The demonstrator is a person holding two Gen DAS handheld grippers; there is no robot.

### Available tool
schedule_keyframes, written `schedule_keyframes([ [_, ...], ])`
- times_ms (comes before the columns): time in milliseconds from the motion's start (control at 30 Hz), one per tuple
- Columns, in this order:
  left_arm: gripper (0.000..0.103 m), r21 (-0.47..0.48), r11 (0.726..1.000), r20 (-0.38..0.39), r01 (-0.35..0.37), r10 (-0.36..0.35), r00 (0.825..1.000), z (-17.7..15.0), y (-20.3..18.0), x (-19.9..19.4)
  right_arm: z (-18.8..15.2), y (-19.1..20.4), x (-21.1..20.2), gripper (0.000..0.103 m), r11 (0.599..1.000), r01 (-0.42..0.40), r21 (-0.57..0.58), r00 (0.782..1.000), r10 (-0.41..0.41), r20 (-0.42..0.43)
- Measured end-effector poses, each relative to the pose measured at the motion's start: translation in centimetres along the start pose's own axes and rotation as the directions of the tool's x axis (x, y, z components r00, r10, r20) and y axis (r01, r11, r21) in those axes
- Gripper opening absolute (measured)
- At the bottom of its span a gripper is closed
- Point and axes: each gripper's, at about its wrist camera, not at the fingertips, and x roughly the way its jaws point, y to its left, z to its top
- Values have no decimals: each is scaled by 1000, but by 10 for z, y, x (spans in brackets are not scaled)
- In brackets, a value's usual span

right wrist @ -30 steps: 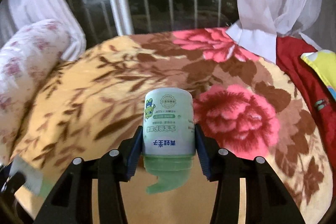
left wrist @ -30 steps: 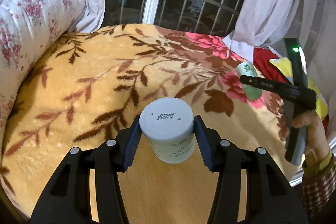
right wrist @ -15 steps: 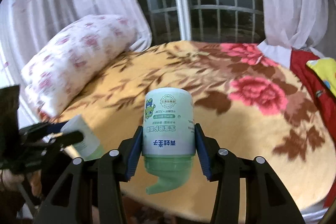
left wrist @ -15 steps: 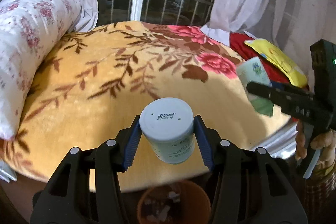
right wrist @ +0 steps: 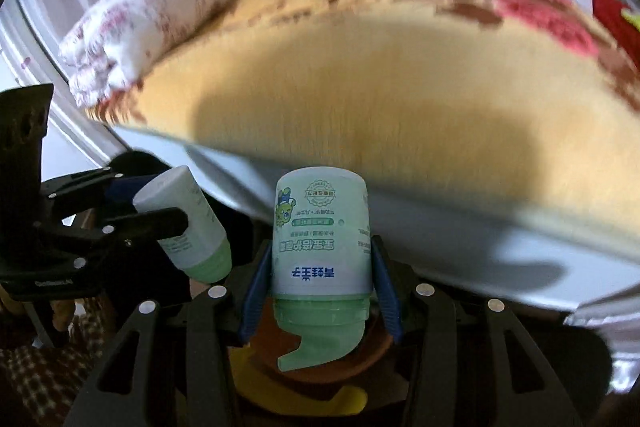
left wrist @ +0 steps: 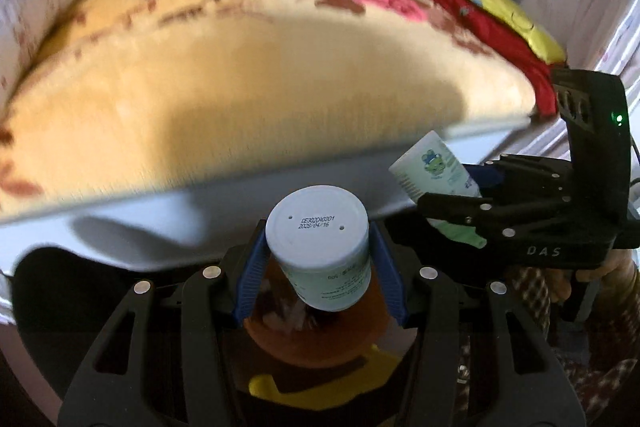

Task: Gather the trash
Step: 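Lower both tools to the orange bin and release both green-capped bottles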

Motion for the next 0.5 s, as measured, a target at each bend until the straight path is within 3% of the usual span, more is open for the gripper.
schedule_keyframes([
  [400, 49, -8, 1000, -167, -9, 8, 986, -30, 9, 41, -31, 3, 43, 48, 1000, -19, 23, 985, 22, -171],
  [500, 50, -15, 1000, -196, -27, 24, 980, -33, 10, 46, -32, 7, 40, 75, 1000, -1, 11, 986, 3, -165],
])
